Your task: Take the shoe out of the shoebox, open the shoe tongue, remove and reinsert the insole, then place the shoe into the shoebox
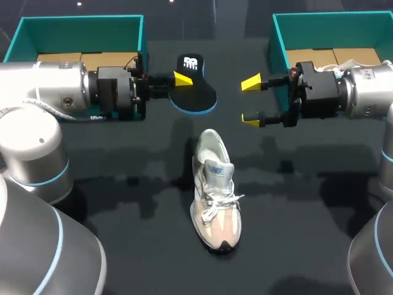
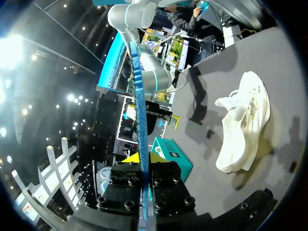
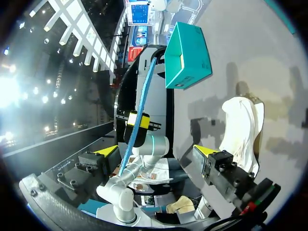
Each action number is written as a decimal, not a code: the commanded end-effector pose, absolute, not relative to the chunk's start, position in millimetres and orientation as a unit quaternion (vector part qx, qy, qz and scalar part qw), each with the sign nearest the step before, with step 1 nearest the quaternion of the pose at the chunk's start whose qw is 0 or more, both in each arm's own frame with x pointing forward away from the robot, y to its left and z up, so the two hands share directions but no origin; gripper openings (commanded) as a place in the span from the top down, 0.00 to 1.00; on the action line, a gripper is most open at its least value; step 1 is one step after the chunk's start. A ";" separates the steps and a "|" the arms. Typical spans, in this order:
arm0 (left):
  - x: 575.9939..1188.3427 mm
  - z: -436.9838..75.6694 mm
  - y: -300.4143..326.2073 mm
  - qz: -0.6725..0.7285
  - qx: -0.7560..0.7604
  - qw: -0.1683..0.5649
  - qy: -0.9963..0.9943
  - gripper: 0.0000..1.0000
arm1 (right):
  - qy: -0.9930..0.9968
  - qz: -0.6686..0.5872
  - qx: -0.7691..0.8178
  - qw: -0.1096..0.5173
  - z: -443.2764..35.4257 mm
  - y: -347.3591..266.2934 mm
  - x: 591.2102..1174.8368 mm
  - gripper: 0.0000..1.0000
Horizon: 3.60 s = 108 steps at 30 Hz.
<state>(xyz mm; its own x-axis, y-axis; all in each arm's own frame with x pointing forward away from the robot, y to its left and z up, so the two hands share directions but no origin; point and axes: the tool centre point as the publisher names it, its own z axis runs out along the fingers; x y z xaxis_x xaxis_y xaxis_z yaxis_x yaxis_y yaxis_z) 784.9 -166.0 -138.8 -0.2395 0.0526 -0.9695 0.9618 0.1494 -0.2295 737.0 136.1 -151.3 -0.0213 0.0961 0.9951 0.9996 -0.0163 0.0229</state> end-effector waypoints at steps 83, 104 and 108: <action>780.6 -156.2 -138.6 -0.435 0.456 0.387 0.673 0.00 | -0.519 -0.517 -0.495 0.468 -161.1 179.1 747.5 1.00; 771.4 -179.2 -104.3 -0.359 0.184 0.171 0.899 0.00 | -0.557 -0.538 -0.491 0.399 -157.9 181.5 774.6 1.00; 771.4 -179.2 -104.3 -0.359 0.184 0.171 0.899 0.00 | -0.557 -0.538 -0.491 0.399 -157.9 181.5 774.6 1.00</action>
